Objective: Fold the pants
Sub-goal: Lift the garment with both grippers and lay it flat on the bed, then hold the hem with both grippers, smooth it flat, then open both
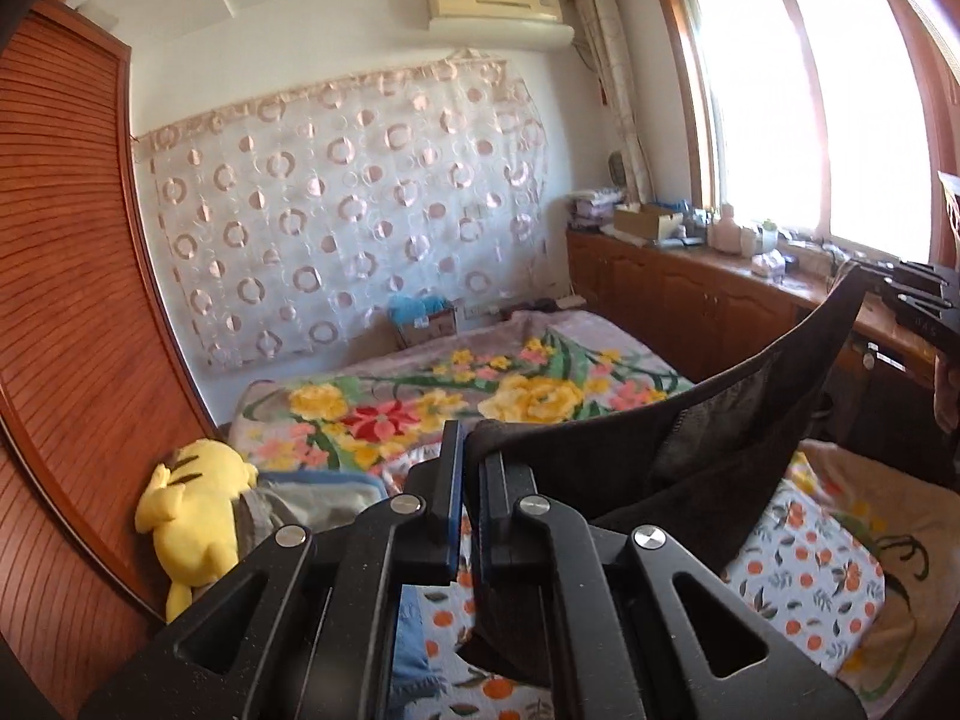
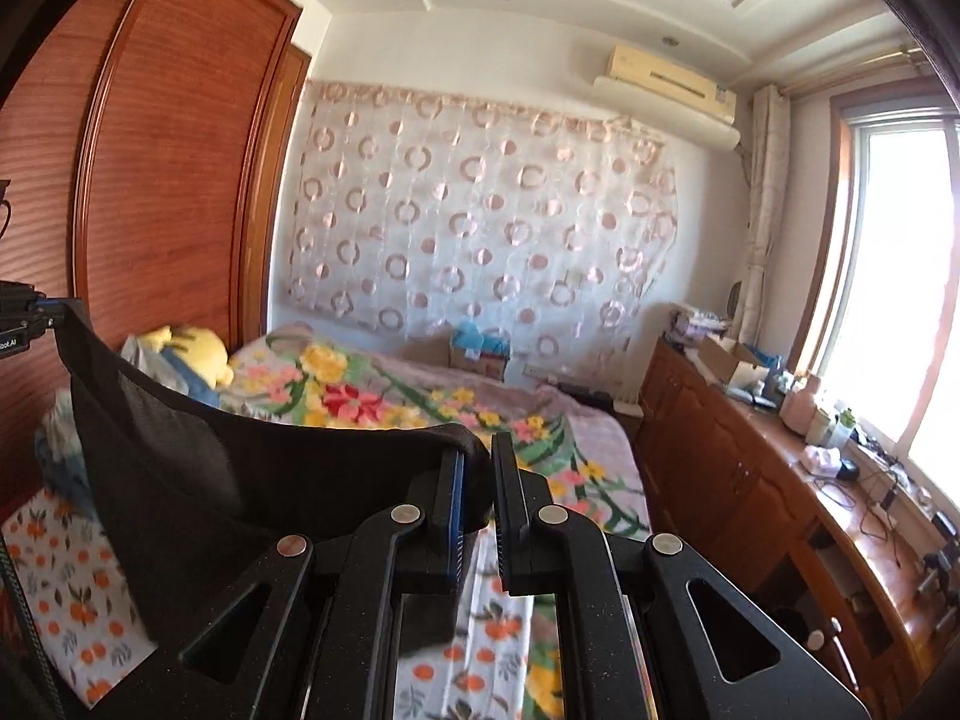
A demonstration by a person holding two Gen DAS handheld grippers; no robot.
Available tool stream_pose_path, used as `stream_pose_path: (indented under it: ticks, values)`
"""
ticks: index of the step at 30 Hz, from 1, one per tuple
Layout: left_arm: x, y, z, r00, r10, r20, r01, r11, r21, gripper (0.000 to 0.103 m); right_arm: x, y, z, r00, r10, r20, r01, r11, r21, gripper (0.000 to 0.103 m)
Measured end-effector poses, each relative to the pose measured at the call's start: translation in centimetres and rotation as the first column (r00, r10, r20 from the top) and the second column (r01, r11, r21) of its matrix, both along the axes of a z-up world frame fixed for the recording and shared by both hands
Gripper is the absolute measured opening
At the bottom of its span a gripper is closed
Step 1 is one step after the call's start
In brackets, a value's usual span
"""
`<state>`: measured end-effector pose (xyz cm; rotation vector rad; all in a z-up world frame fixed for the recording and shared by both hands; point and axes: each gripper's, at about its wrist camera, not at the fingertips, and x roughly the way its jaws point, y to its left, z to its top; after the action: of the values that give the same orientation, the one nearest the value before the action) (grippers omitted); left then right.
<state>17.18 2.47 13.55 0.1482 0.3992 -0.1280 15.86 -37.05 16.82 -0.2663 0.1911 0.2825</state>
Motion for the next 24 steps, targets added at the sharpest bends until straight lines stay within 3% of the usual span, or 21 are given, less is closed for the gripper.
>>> stream_pose_path:
  ticks: [3,6,10,13,15,19,24]
  values:
    - [-1.8,-0.2,0.6,1.000,-0.007,0.018,0.007,1.000,-0.009,0.005,-1.6,-0.9,0.1,1.000,0.011,0.027,-0.012,0.999,0.044,0.008]
    - [-3.7,-0.4,-2.5,1.000,-0.008,-0.014,0.008,1.000,0.010,0.005,-3.0,-1.7,-3.1,0.999,0.027,-0.021,-0.026,0.999,0.041,0.008]
    - [-4.9,-0.6,-11.9,0.986,-0.016,-0.164,0.017,1.000,0.008,0.005,-3.8,-2.1,-12.0,0.979,0.043,-0.198,-0.044,0.999,-0.003,0.008]
    - [-4.8,-0.7,-18.7,0.955,-0.010,-0.297,0.004,1.000,-0.019,0.005,-4.1,-2.0,-19.5,0.941,0.037,-0.337,-0.048,0.999,-0.025,0.008]
    - [-4.9,-0.9,-21.8,0.936,-0.005,-0.353,-0.004,1.000,-0.026,0.005,-4.2,-2.2,-22.8,0.912,0.036,-0.409,-0.047,0.999,-0.017,0.008]
    - [-5.5,-1.4,-23.4,0.928,0.007,-0.373,-0.017,1.000,-0.022,0.005,-4.1,-2.6,-24.6,0.890,0.035,-0.455,-0.037,0.999,0.006,0.008]
    - [-5.6,-1.5,-23.1,0.930,0.026,-0.367,-0.038,0.999,-0.026,0.005,-2.9,-2.6,-23.9,0.883,0.034,-0.469,-0.030,0.999,0.017,0.008]
